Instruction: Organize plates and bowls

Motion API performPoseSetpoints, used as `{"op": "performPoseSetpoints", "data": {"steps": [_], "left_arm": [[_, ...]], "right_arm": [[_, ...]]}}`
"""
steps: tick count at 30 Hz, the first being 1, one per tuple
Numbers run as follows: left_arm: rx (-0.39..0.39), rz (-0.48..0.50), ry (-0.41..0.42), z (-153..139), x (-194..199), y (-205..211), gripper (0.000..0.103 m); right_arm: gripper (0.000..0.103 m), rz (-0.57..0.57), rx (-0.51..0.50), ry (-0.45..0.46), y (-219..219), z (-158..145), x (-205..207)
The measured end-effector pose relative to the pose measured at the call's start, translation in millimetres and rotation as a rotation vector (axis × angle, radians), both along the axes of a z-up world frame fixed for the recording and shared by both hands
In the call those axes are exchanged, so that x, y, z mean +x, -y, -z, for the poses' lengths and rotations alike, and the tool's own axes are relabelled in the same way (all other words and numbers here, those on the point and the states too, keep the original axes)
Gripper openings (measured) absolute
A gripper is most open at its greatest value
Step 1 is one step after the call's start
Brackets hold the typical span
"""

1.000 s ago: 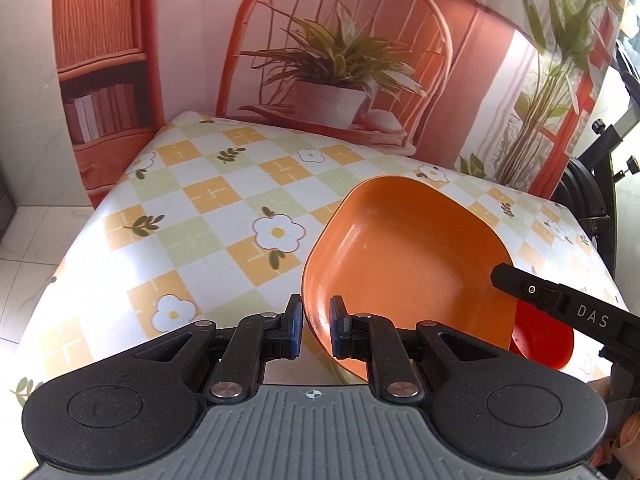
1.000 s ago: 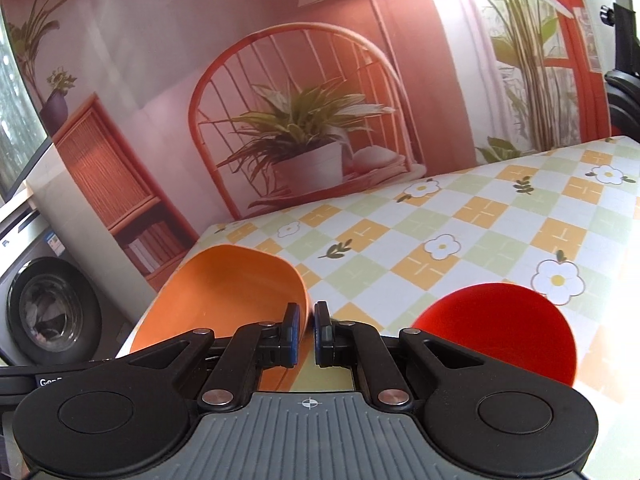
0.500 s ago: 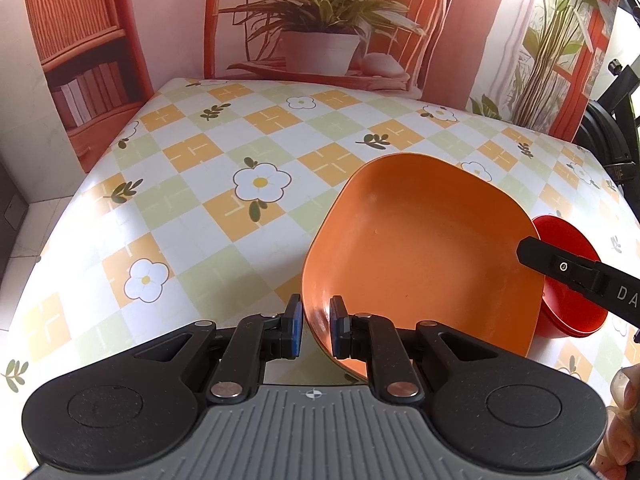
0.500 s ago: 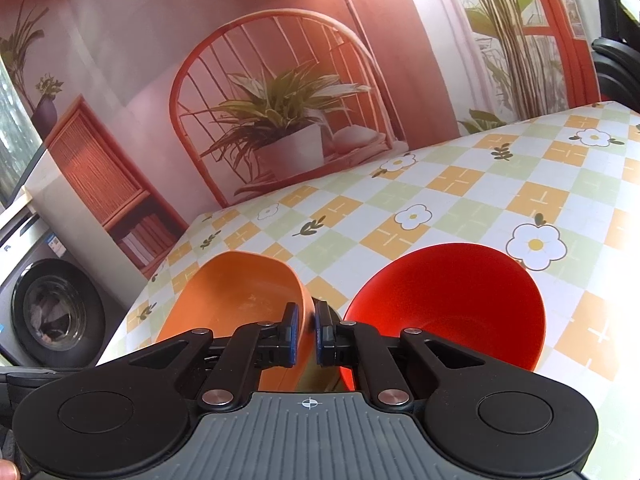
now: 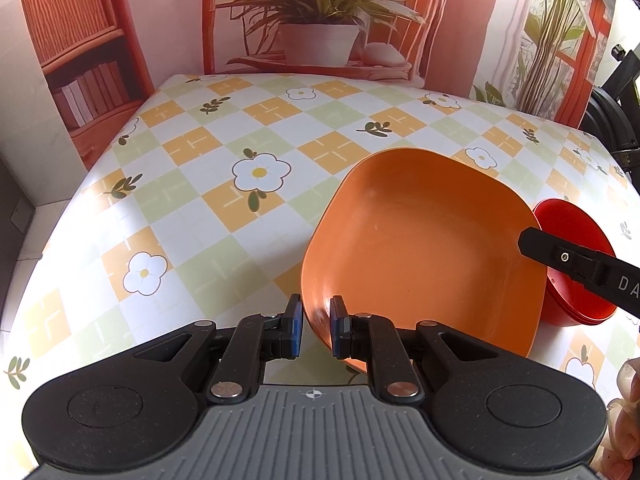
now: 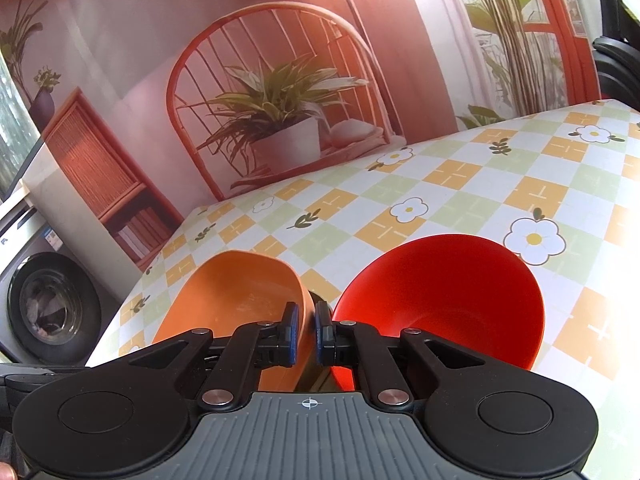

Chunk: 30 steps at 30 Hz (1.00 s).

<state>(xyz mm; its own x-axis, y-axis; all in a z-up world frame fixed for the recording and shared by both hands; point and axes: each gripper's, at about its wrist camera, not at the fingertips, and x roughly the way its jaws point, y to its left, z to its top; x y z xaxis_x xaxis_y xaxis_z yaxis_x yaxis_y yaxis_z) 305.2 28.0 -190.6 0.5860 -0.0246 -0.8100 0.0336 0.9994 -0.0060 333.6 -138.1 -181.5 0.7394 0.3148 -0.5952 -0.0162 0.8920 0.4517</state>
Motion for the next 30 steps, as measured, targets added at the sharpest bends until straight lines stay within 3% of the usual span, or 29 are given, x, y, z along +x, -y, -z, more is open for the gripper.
{"op": "performPoseSetpoints", "data": {"steps": [20, 30], "left_arm": [[0.008, -0.037, 0.011, -0.9, -5.8, -1.5, 0.017], [0.002, -0.046, 0.027, -3.3, -11.0, -2.3, 0.017]], "right_arm": [[0.017, 0.015, 0.014, 0.023, 6.7, -8.6, -7.5], [0.006, -0.047, -0.067, 0.008, -6.7, -13.9, -16.4]]}}
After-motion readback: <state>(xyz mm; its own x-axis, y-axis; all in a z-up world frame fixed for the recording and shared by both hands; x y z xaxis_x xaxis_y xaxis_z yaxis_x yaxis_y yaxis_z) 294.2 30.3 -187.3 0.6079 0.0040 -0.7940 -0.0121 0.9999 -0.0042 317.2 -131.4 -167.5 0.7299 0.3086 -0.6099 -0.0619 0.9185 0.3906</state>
